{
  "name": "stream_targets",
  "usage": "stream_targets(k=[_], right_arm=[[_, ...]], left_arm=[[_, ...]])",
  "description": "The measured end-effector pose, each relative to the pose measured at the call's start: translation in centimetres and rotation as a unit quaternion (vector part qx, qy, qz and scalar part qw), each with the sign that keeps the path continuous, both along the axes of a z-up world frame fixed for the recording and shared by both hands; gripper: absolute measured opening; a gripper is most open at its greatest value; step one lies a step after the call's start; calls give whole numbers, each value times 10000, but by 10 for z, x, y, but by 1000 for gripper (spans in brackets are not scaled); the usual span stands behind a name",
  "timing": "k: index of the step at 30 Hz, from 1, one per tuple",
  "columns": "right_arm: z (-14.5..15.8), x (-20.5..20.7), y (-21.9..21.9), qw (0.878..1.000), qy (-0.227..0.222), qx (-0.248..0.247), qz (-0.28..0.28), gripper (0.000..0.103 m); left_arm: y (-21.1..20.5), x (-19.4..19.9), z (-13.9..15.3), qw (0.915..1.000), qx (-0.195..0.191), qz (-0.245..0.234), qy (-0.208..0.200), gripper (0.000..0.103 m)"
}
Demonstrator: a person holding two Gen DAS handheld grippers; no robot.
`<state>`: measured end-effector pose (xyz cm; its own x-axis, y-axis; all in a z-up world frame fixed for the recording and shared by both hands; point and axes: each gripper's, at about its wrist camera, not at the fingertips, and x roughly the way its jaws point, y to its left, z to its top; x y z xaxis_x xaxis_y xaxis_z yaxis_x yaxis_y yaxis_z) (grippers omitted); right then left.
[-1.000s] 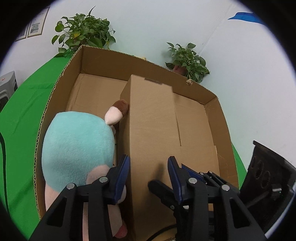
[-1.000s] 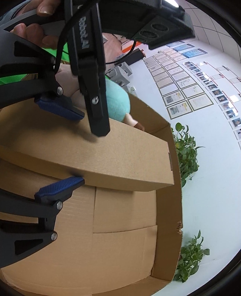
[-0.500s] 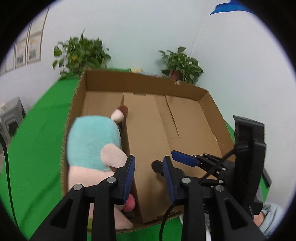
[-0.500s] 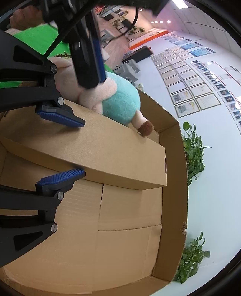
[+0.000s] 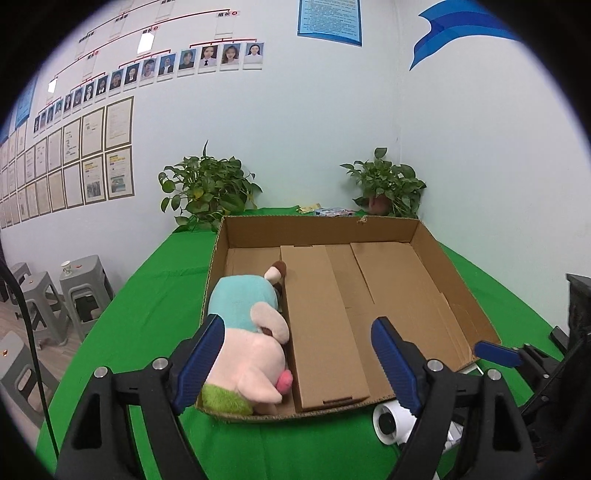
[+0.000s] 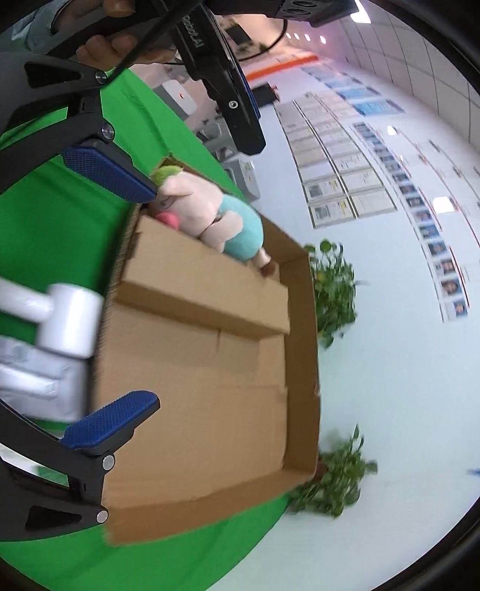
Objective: Organize objects
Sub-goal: 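Lay the brown cardboard box inside the open box beside the pig and release, then grasp the white hair dryer by its handle with the right gripper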
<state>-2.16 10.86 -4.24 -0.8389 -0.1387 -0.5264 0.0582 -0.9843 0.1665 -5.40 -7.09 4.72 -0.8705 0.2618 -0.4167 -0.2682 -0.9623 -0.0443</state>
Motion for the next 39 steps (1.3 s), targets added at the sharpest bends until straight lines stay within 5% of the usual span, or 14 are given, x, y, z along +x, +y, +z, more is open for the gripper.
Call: stream_targets(k=[15,18,20,23,24,25,27,29,30,31,32,33,39], right_arm=[[1,88,24,9988,16,24,-496,101],[-2,88,22,9987,-77,80,-496,77],[-4,88,19,9986,-126,158,-495,47],[-7,86,18,9982,-181,253,-509,27],[-8,85,19,9982,-191,273,-499,23],[-9,84,19,9981,-194,295,-497,22],[-11,81,19,9983,-190,309,-460,22],[-12,80,20,9984,-137,308,-451,28],[-12,79,20,9983,-131,328,-470,36],[-14,77,21,9983,-133,327,-467,67],[-17,76,22,9985,-142,281,-438,98],[-19,75,23,9988,-135,236,-413,103],[-33,69,22,9996,-244,34,-101,102]], left_arm=[[27,48,-1,9999,6,-7,126,82],[28,50,-2,9999,39,-17,102,82],[26,48,-3,9999,119,-28,42,82],[25,46,-6,9996,259,-110,-21,80],[24,45,-7,9994,306,-185,-43,65],[25,44,-9,9992,307,-253,-79,36],[28,37,-15,9985,247,-375,-299,20],[28,37,-19,9984,311,-372,-289,20],[28,36,-22,9985,336,-340,-271,29],[28,34,-24,9986,337,-274,-296,60],[28,32,-27,9985,391,-229,-319,78],[26,32,-29,9980,499,-235,-297,91],[24,7,-51,9891,848,-630,-1027,91]])
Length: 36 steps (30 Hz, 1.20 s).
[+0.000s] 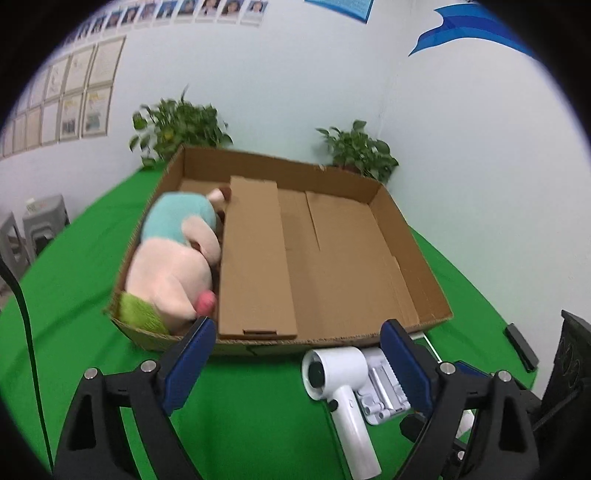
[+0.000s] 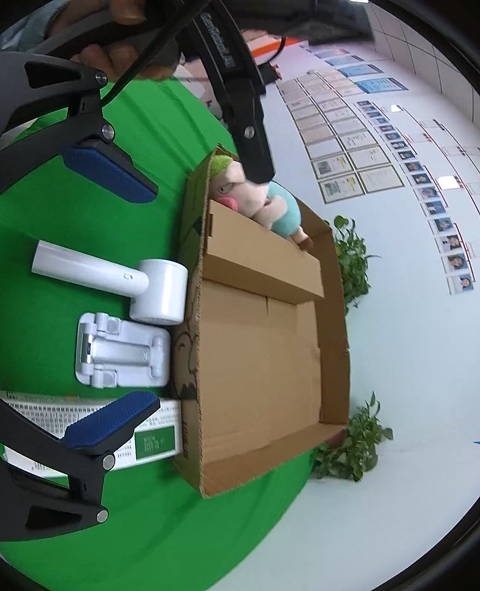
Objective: Organize objects
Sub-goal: 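Grasp the white hair dryer by its handle with the right gripper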
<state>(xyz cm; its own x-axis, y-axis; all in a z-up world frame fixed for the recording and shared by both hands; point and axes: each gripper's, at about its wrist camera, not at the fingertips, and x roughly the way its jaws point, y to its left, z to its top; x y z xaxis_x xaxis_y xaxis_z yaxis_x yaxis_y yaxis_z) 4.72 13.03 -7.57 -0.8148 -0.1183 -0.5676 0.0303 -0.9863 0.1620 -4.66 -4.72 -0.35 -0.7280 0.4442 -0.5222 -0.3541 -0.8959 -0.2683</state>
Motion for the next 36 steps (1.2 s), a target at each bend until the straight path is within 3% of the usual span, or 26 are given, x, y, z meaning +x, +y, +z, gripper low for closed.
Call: stream_targets(k=[6,9,11,17,23,24,28,31,36], right_arm=[[-21,4,-11,9956,-236,-310,848,100],[-39,3,-21,9929,-542,-326,1008,90],[-52,-1,-24,9917,-758,-331,980,74],[-67,-12,-30,9911,-959,-116,917,62],[-79,-28,-38,9886,-1219,154,873,40],[-81,-30,-40,9879,-1250,194,894,38],[-84,-33,-46,9874,-1249,379,890,36],[-82,-32,-46,9866,-1293,413,909,33],[-79,-12,-49,9834,-1401,407,1082,32]], left_arm=[[9,-20,-34,9935,164,-702,-885,91],[14,-28,-55,9837,384,-1066,-1394,90],[19,-31,-66,9779,480,-1222,-1624,90],[33,-36,-96,9556,762,-1634,-2330,89],[40,-36,-108,9468,907,-1754,-2542,83],[42,-35,-109,9448,929,-1795,-2578,76],[45,-29,-112,9421,880,-1862,-2646,47],[44,-17,-112,9468,687,-1807,-2573,39],[34,11,-113,9416,782,-1821,-2723,39]])
